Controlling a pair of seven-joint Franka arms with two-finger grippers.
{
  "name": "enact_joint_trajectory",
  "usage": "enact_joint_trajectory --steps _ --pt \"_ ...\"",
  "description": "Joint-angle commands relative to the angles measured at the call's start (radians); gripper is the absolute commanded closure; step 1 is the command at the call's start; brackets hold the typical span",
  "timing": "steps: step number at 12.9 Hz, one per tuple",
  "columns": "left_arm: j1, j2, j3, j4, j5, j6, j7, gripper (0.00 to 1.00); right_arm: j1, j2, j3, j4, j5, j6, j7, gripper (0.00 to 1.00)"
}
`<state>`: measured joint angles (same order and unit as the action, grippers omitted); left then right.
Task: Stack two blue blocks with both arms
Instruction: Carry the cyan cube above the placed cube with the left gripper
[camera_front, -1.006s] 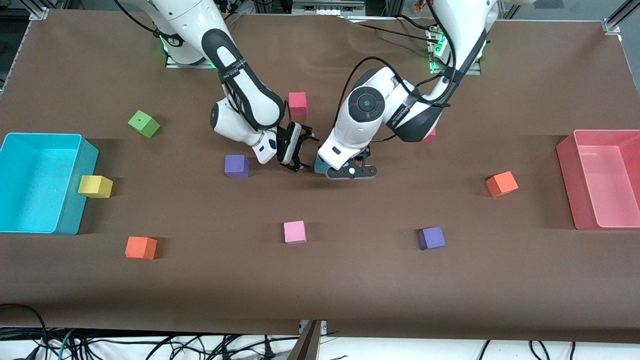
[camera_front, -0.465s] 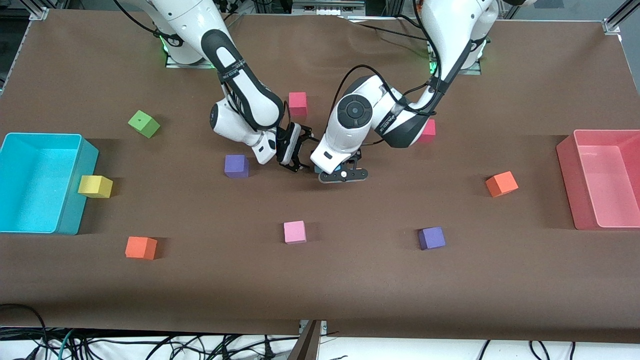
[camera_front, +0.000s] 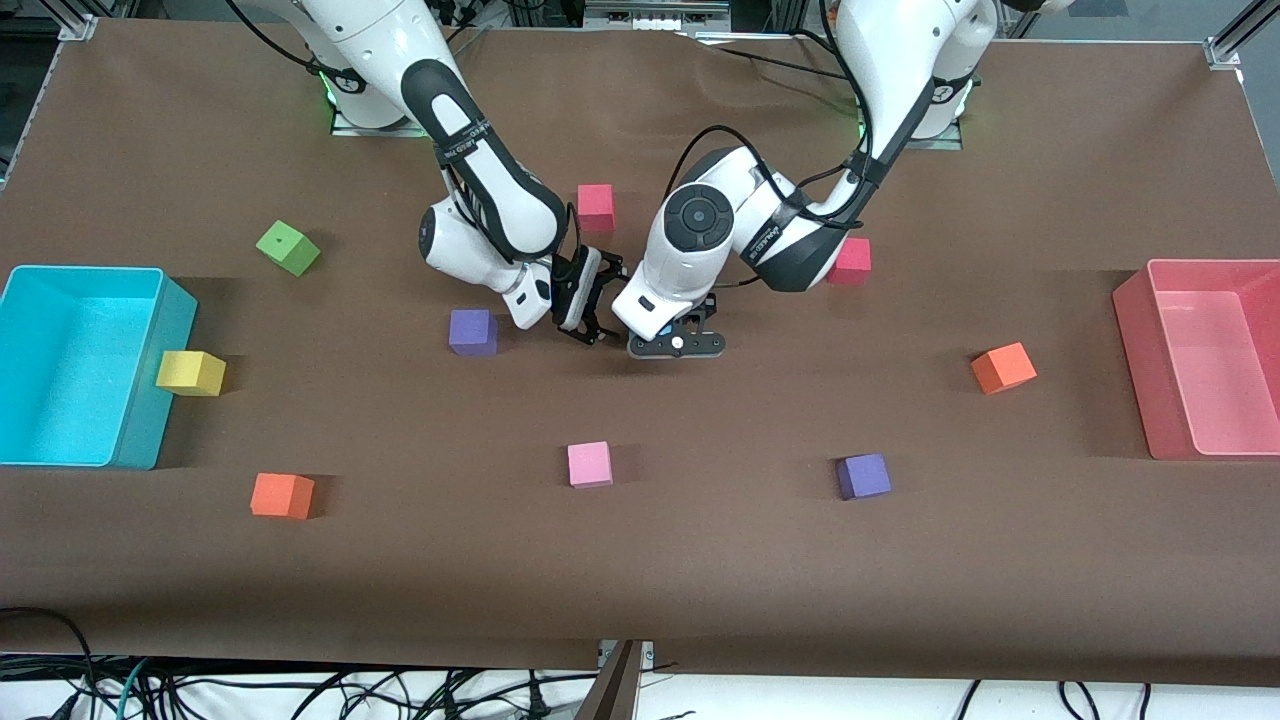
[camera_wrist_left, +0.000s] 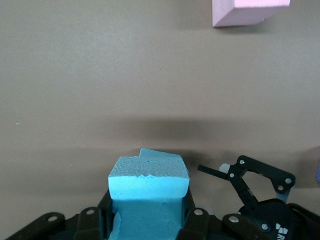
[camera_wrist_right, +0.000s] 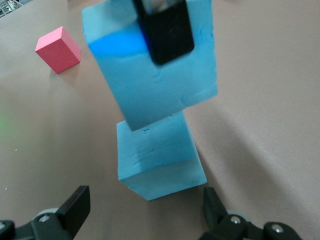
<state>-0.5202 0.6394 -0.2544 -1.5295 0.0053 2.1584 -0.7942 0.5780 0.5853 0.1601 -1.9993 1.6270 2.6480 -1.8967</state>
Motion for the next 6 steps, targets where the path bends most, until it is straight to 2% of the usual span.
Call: enact_joint_trajectory --steps 1,6 --pt "-0.004 0.002 0.001 -0.006 0.028 -0.006 0.027 1.00 -0.010 0.004 0.007 0.005 0.025 -0.010 -0.030 0.00" --pt "-0.021 0.009 -0.005 -0.006 0.028 -0.005 0.012 1.00 -0.010 0.004 0.006 0.005 0.025 -0.010 -0.030 0.00"
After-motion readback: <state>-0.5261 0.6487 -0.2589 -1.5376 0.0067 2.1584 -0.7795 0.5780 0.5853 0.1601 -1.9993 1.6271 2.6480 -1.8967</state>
